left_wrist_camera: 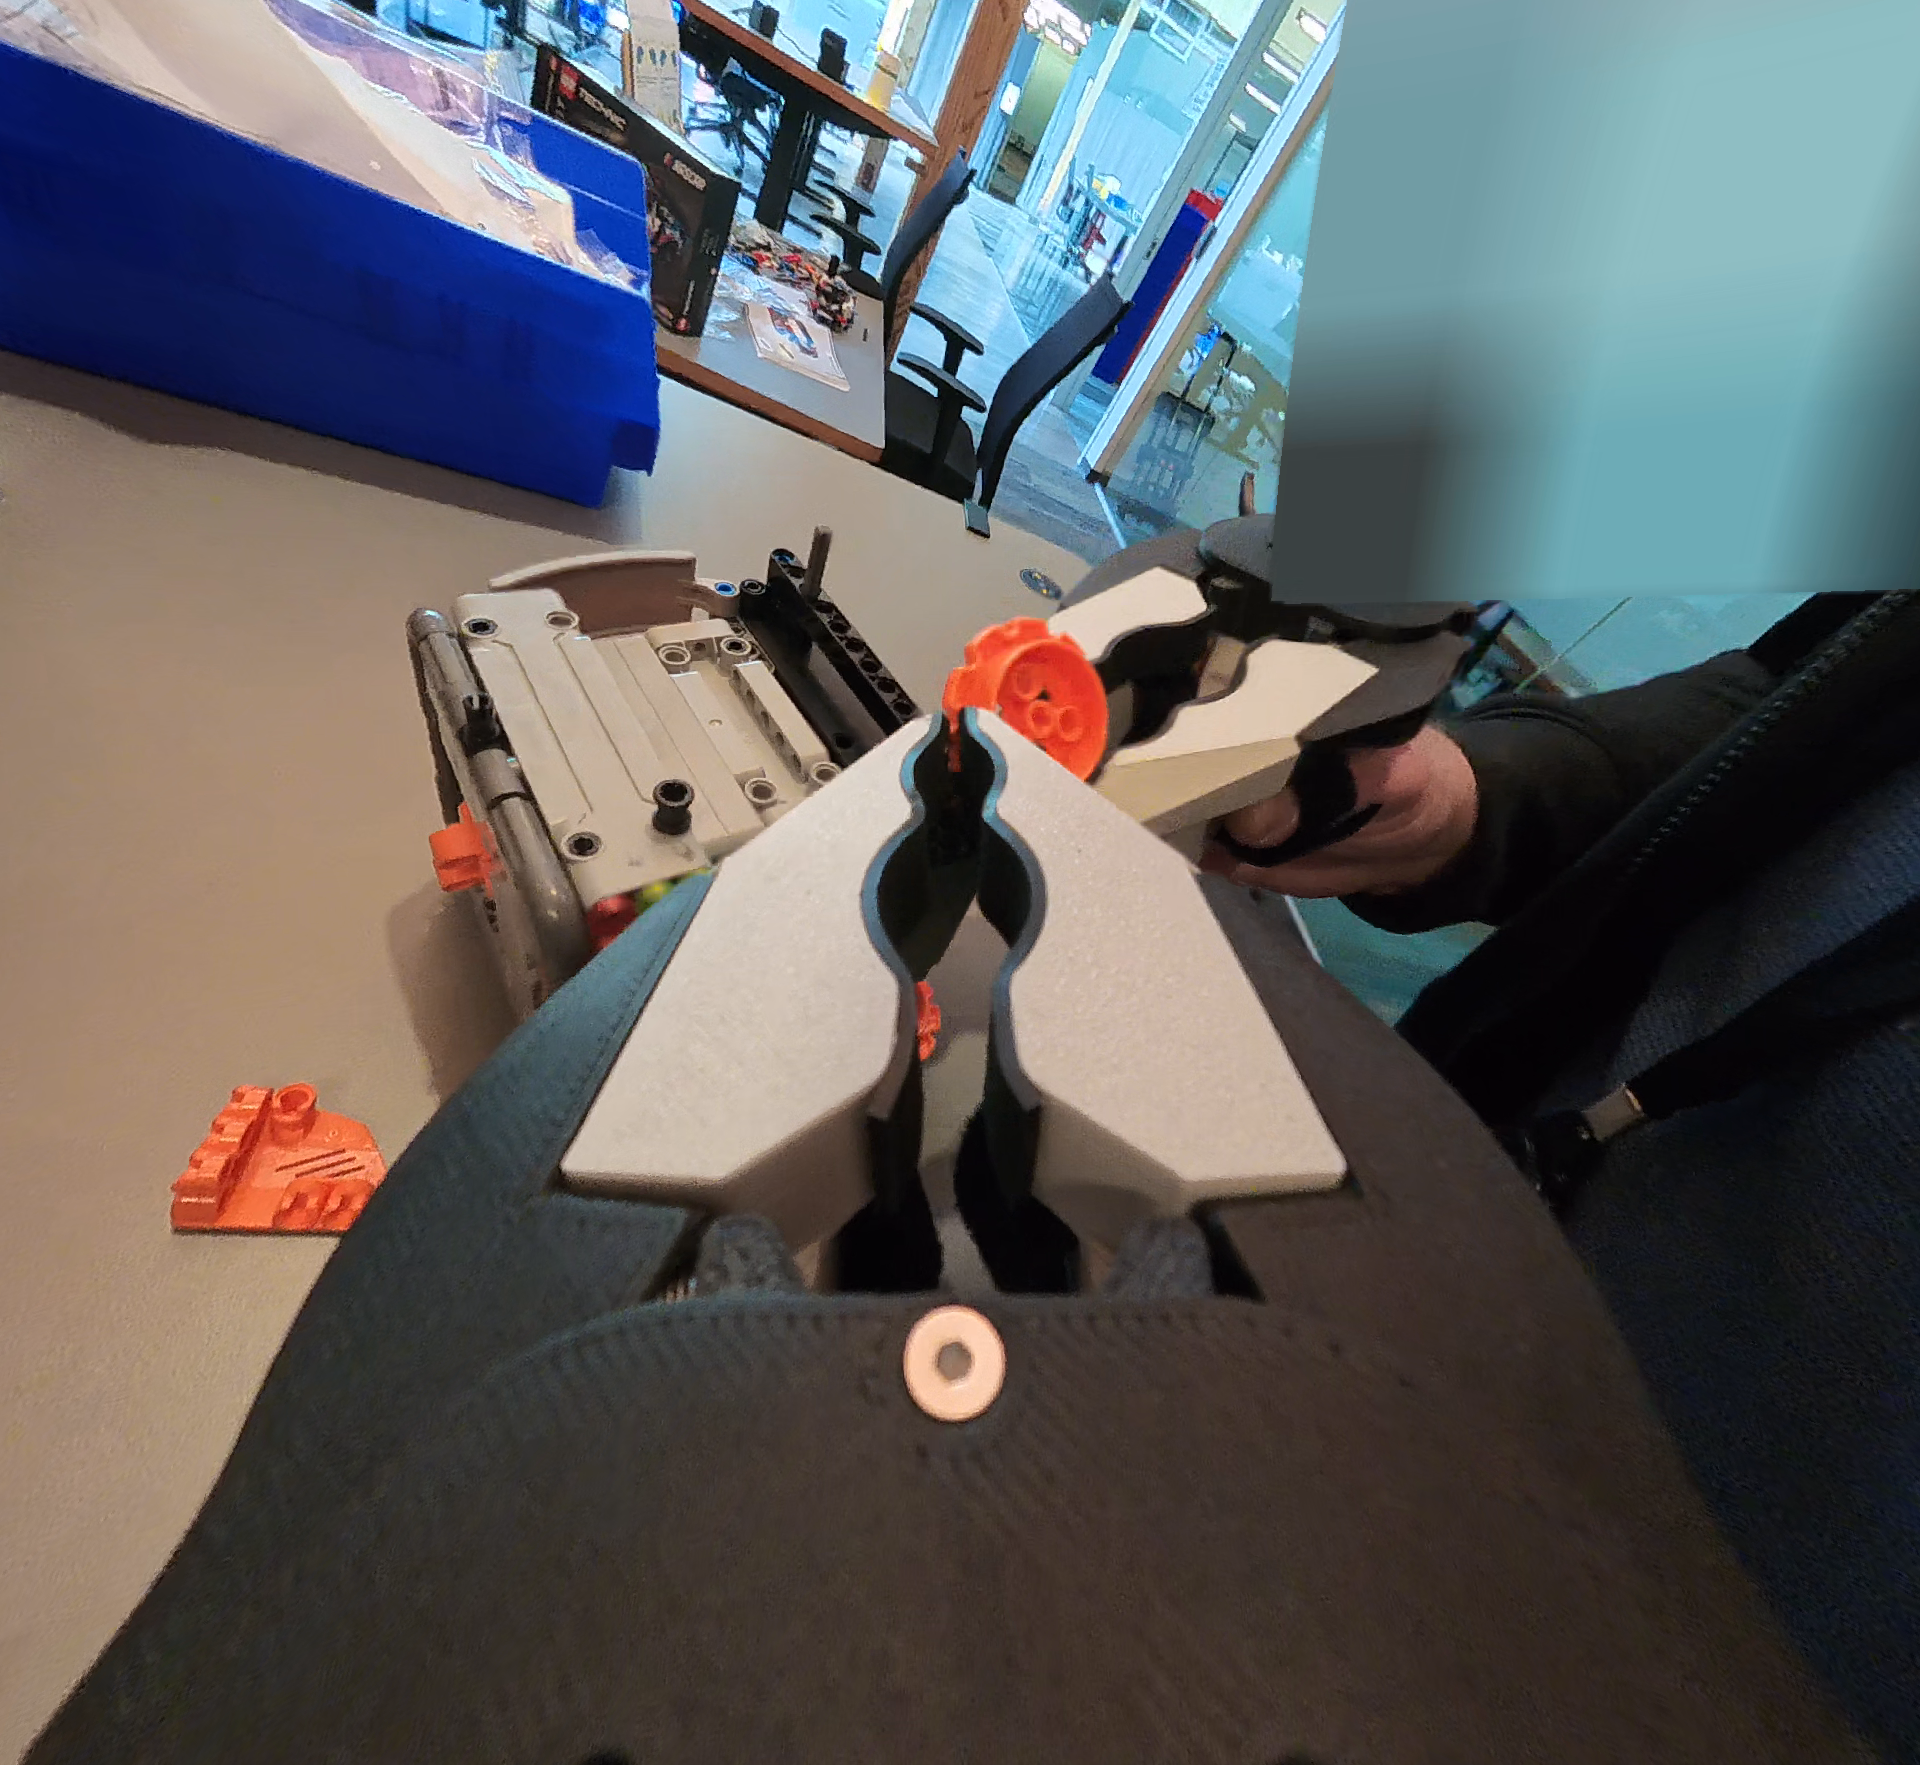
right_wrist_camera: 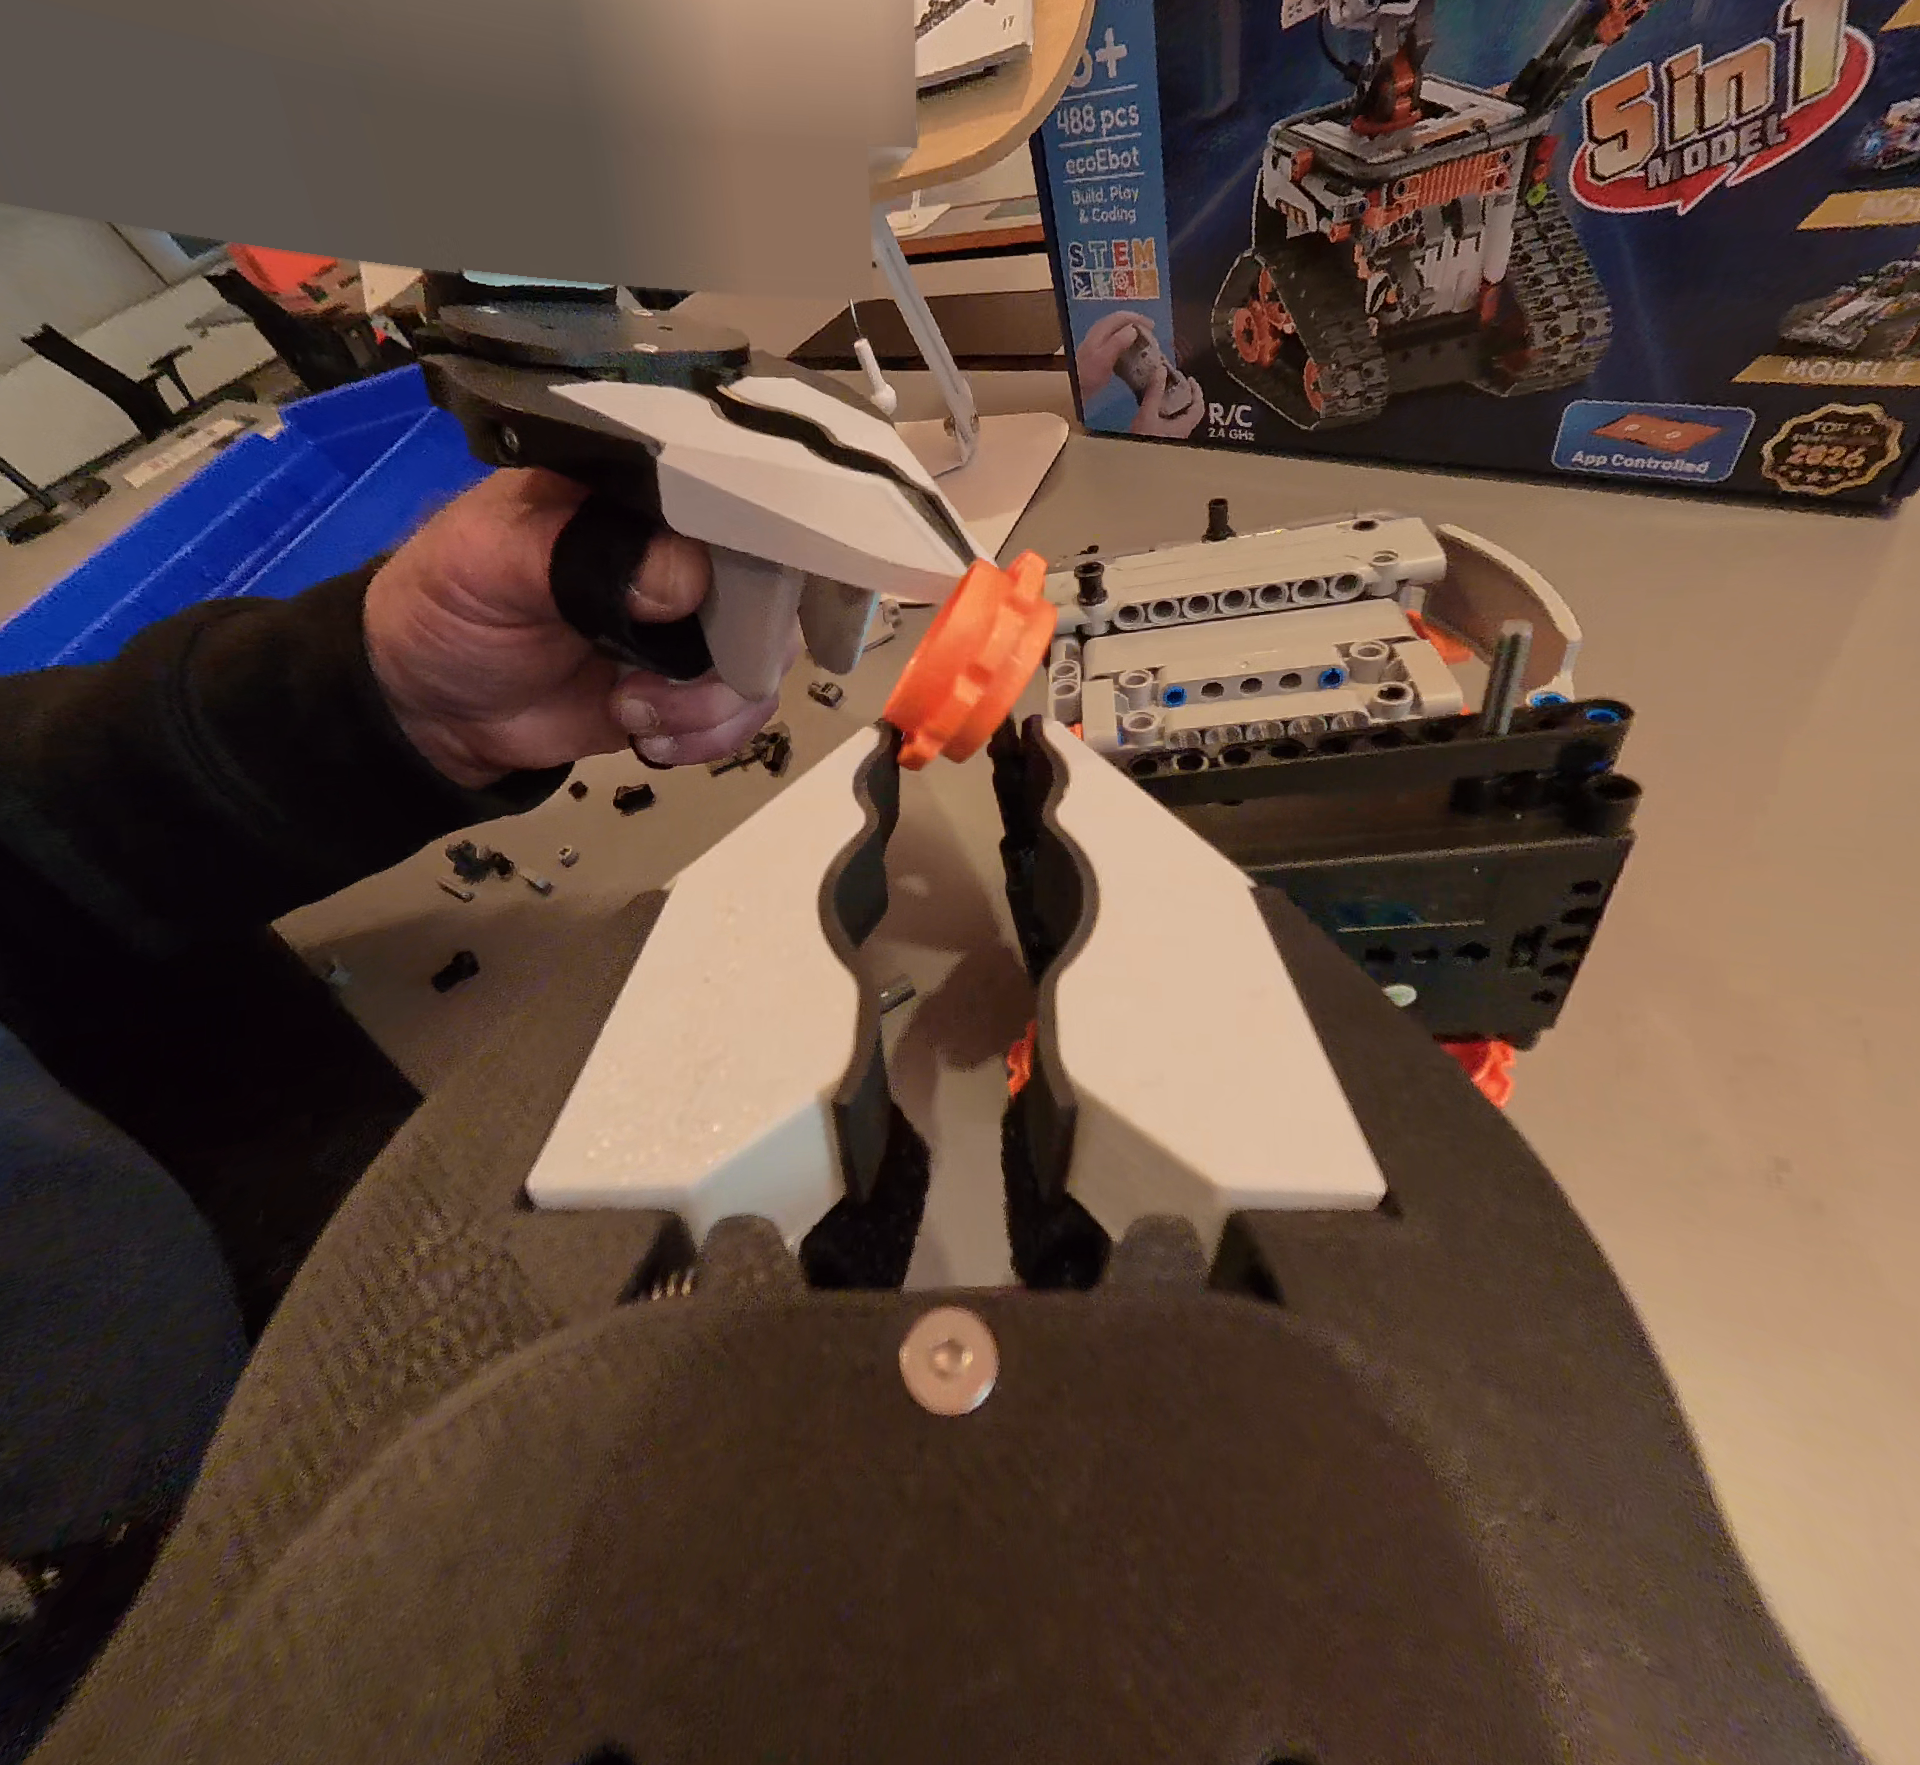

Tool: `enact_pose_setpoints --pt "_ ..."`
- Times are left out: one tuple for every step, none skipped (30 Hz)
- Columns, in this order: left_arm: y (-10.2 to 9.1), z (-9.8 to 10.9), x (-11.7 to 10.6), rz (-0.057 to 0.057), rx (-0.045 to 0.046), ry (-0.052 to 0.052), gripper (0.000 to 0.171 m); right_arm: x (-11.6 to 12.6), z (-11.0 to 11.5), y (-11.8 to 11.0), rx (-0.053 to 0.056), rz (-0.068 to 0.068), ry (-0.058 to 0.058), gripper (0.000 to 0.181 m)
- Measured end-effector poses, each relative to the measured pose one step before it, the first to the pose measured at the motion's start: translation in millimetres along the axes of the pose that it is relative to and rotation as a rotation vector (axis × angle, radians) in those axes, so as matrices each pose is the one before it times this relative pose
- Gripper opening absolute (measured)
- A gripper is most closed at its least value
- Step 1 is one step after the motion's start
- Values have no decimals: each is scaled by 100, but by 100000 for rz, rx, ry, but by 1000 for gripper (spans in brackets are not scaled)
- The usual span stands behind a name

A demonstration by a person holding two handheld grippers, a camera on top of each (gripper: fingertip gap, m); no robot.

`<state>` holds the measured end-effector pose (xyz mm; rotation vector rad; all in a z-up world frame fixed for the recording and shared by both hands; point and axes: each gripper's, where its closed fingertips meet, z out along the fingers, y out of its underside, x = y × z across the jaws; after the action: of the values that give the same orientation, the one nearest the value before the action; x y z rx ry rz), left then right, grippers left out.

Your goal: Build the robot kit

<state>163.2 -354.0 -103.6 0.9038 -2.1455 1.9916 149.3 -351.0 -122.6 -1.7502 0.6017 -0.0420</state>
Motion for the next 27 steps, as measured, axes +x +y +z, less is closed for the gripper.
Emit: enact_pose_setpoints --pt "332 114 -89 851 -2370 -305 0 -6 -64 -27 955 142 573 22" --pt "179 53 -119 144 -725 -62 0 82 -41 -82 62 65 128 22" --pt "89 71 -77 -986 262 272 0 6 19 3 -690 938 -909 23" --pt "-8 19 -3 -958 768 443 0 -29 16 14 -607 1505 -1060 23" --pt "49 15 26 -303 -109 463 0 -32 -30 74 -936 750 -567 23" --pt "74 45 50 152 -725 235 0 51 -137 60 -1260 204 65 23" --pt "29 107 99 18 -626 152 0 181 -267 -93 -710 132 781 26" --pt "-4 110 132 68 -260 380 0 158 -320 -271 296 491 506 30" --pt "13 87 -14 -258 -248 -65 0 58 -302 -267 208 -89 172 30" --pt "-44 23 -79 -348 100 -216 0 89 -273 -126 -597 -1160 822 29" --pt "-123 -19 41 -637 639 614 0 118 -249 -146 40 -1259 1085 29" --pt "-126 -12 32 -467 566 451 0 40 -165 -141 371 -414 329 29" --pt "4 46 -6 183 -217 -223 0 34 -83 -92 161 -462 219 28" --pt "13 78 52 95 -245 -5 0 -4 12 2 -377 -1681 567 26" --pt "-10 77 43 -133 95 160 0 -158 78 64 -716 -1615 -129 19" --pt "1 61 126 -471 165 815 0 -147 12 -137 702 -52 -156 18" --pt "-10 33 46 -187 144 46 0 -59 -38 -186 1105 1678 -487 19" --pt "11 -3 21 218 -146 -237 0 63 -47 -82 687 3064 -923 18" --pt "-73 -28 22 111 222 -34 0 161 -96 -106 1145 4167 -1092 17" --pt "-177 -27 74 226 720 161 0 99 -86 -151 1614 5053 -2018 17" --pt "-71 13 18 398 -40 -220 0 127 -76 -100 1191 5162 -2242 17" --pt "-11 49 -61 272 -271 -427 0 205 -84 -89 878 4770 -1820 15" --pt "-82 50 -36 -407 213 7 1 238 -102 -151 969 4727 -1207 14" --pt "-99 59 -125 -1148 193 -150 8 148 -84 -151 676 3891 -1125 14" --pt "-178 68 -62 -1511 611 536 14 55 -12 -16 -229 2586 -1015 14" --pt "-254 12 104 -1473 1179 1833 14 61 14 91 -764 1738 -849 14" --pt "-311 -14 25 -2203 1368 1674 18 29 3 69 -376 1433 -972 14"
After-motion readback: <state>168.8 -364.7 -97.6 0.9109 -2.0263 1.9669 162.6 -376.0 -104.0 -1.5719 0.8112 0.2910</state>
